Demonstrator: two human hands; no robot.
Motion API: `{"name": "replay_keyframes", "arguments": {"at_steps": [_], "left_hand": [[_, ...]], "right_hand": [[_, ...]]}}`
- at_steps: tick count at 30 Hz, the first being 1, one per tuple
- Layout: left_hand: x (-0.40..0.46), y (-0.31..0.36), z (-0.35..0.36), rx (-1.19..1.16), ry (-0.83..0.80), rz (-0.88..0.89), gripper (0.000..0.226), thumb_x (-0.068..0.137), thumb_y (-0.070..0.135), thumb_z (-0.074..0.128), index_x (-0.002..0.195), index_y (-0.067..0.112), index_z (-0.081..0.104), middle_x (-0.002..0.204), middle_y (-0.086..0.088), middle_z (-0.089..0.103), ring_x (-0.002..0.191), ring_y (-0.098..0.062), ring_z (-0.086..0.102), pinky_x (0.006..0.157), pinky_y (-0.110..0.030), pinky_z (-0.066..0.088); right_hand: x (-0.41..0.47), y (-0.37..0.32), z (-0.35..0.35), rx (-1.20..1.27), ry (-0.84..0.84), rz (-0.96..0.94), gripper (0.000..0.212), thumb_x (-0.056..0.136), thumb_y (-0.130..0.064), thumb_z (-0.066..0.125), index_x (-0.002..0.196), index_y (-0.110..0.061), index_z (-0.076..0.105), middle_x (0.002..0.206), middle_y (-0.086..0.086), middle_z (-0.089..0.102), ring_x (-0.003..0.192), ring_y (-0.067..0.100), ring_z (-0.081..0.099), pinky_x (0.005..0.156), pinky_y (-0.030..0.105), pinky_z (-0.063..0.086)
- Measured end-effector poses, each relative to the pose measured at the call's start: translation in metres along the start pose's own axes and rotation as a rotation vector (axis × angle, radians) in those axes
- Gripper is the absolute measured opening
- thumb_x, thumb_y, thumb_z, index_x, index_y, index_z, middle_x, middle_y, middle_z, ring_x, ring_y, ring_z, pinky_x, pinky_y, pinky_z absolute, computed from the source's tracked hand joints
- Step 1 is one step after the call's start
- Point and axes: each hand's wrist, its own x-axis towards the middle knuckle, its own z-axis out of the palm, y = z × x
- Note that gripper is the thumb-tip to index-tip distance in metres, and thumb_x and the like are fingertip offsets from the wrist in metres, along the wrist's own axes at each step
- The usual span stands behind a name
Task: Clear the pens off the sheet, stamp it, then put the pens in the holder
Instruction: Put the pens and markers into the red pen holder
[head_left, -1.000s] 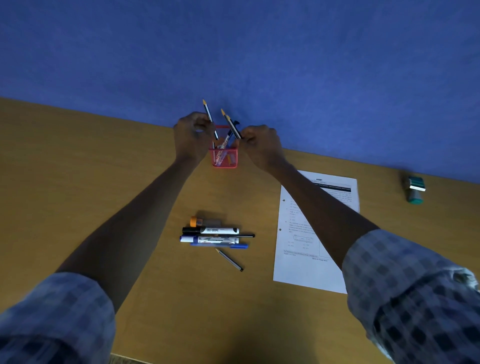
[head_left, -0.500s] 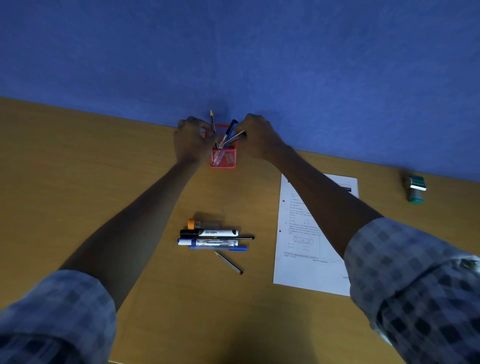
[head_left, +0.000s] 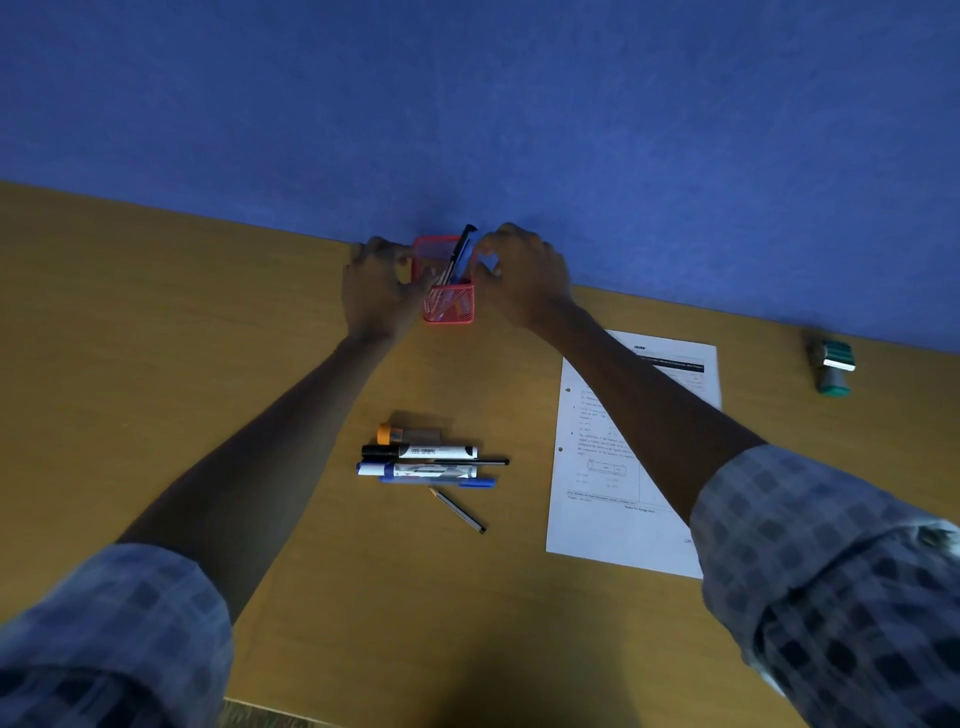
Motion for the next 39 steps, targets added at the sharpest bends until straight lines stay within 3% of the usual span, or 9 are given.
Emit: {"name": "replay_keyframes", "arguments": {"at_steps": [4,7,13,20,26,34,39], "left_hand": [[-0.022,-0.004,-0.003,-0.043,-0.026,-0.016,0.031,0.082,0.04,0.066,0.097,0.014,0.073,0.091,-0.004,0.068,0.092,-0.023,0.058,0.07,-0.037,0.049],[-0.041,-0.009,-0.006,-0.07,-0.075,-0.001,0.027,0.083,0.036,0.068,0.101,0.015,0.072,0.088,-0.003,0.068,0.086,-0.02,0.06,0.068,-0.037,0.052],[-0.076,-0.021,-0.013,-0.052,-0.107,-0.027,0.025,0.082,0.026,0.069,0.104,0.016,0.069,0.092,-0.002,0.067,0.092,-0.021,0.061,0.077,-0.037,0.053],[-0.115,-0.043,-0.018,-0.008,-0.456,-0.017,0.012,0.076,0.02,0.068,0.087,0.024,0.071,0.1,0.003,0.071,0.094,-0.016,0.065,0.083,-0.036,0.054],[-0.133,-0.054,-0.023,0.105,-0.509,0.008,0.011,0.077,0.02,0.065,0.082,0.025,0.073,0.101,0.006,0.069,0.099,-0.019,0.061,0.081,-0.033,0.051],[-0.142,-0.063,-0.03,0.153,-0.561,0.056,0.024,0.085,0.02,0.064,0.107,0.014,0.073,0.113,-0.001,0.068,0.11,-0.022,0.058,0.09,-0.035,0.048],[-0.143,-0.068,-0.033,0.153,-0.566,0.068,0.027,0.089,0.022,0.065,0.114,0.014,0.068,0.117,-0.002,0.066,0.11,-0.022,0.057,0.088,-0.034,0.046]], "right_hand": [[-0.024,0.001,0.009,0.008,-0.076,-0.037,0.021,0.089,-0.022,0.054,0.101,-0.013,0.069,0.103,0.01,0.065,0.093,0.033,0.064,0.082,0.042,0.055],[-0.045,0.002,0.019,0.033,-0.146,-0.045,0.025,0.088,-0.023,0.059,0.11,-0.016,0.069,0.115,0.006,0.067,0.104,0.03,0.063,0.087,0.039,0.052],[-0.079,-0.001,0.04,0.087,-0.275,-0.04,0.028,0.087,-0.023,0.063,0.113,-0.016,0.069,0.118,0.003,0.067,0.105,0.024,0.064,0.092,0.038,0.052],[-0.115,-0.008,0.06,0.135,-0.442,-0.096,0.018,0.084,-0.025,0.069,0.1,-0.018,0.074,0.102,-0.001,0.071,0.092,0.017,0.068,0.081,0.03,0.051],[-0.129,-0.011,0.076,0.088,-0.469,-0.123,0.014,0.084,-0.028,0.068,0.096,-0.022,0.074,0.101,-0.005,0.071,0.096,0.017,0.065,0.078,0.028,0.044],[-0.136,-0.014,0.089,0.0,-0.454,-0.207,0.029,0.089,-0.035,0.064,0.115,-0.023,0.068,0.112,0.001,0.066,0.101,0.022,0.063,0.082,0.033,0.047],[-0.136,-0.017,0.092,-0.008,-0.425,-0.246,0.026,0.092,-0.032,0.062,0.113,-0.02,0.068,0.113,0.003,0.063,0.103,0.022,0.06,0.082,0.034,0.045]]}}
